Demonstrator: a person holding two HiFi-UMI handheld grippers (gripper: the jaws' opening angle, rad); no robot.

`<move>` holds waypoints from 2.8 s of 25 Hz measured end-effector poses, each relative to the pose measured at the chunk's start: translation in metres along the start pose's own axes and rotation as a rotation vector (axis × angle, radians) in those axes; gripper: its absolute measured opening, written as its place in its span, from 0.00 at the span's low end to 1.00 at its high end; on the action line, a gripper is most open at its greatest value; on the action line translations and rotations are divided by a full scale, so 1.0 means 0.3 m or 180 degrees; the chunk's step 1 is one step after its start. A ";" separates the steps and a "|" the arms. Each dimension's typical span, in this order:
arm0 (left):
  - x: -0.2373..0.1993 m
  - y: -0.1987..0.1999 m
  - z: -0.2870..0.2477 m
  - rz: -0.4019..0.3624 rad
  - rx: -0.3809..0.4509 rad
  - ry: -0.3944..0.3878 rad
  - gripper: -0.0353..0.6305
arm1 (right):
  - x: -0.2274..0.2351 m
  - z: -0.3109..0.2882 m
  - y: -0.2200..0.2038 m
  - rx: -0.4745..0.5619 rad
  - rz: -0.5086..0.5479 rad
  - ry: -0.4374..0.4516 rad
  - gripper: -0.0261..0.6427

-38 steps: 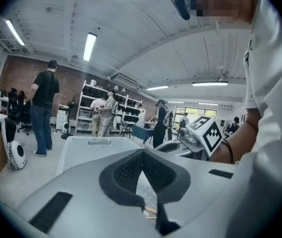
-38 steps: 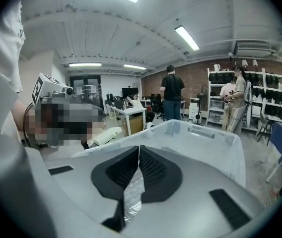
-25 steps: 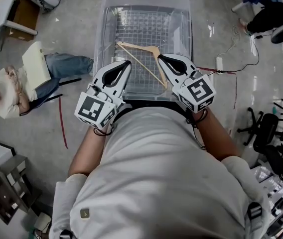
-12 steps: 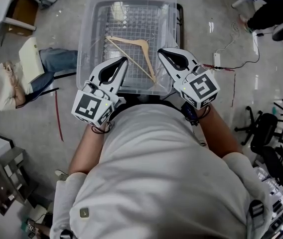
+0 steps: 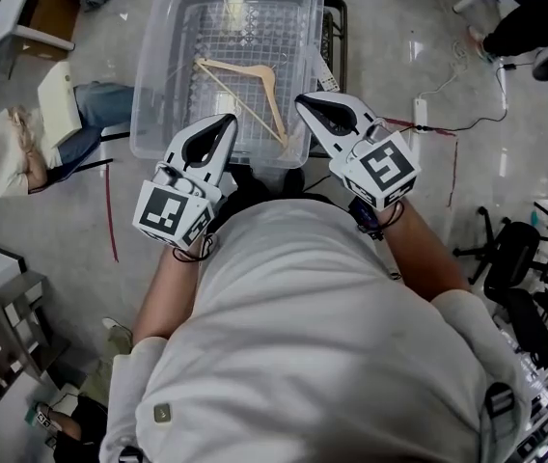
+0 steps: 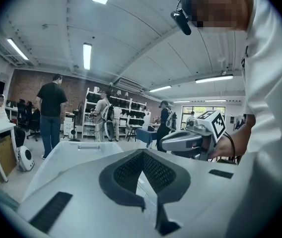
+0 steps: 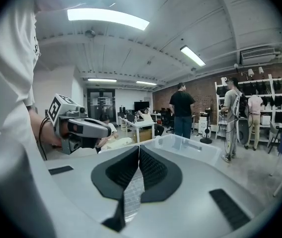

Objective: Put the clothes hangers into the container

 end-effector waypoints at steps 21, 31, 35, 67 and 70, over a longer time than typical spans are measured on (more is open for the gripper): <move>0.137 0.023 0.023 -0.0127 0.0011 -0.0312 0.08 | -0.099 0.111 0.002 0.0127 0.0001 -0.0128 0.07; 0.067 0.027 0.300 -0.0104 0.0112 -0.0261 0.08 | -0.356 0.032 0.055 0.0145 0.0120 -0.0141 0.07; 0.044 0.027 0.407 -0.0084 0.0147 -0.0277 0.08 | -0.461 0.004 0.075 0.0180 0.0133 -0.0180 0.07; 0.107 0.014 0.868 -0.0220 0.0375 -0.0600 0.08 | -0.977 0.149 0.086 0.0341 0.0289 -0.0657 0.07; 0.108 0.020 0.867 -0.0217 0.0389 -0.0615 0.08 | -0.977 0.151 0.097 0.0348 0.0311 -0.0667 0.07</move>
Point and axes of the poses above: the fingertips, and each gripper's own axes: z backward along the fingers, x to its right, y out of its top, the point moved 7 cm from there along z, backward along the fingers, and after that the axes turned 5 degrees about x, right-handed, at the moved point
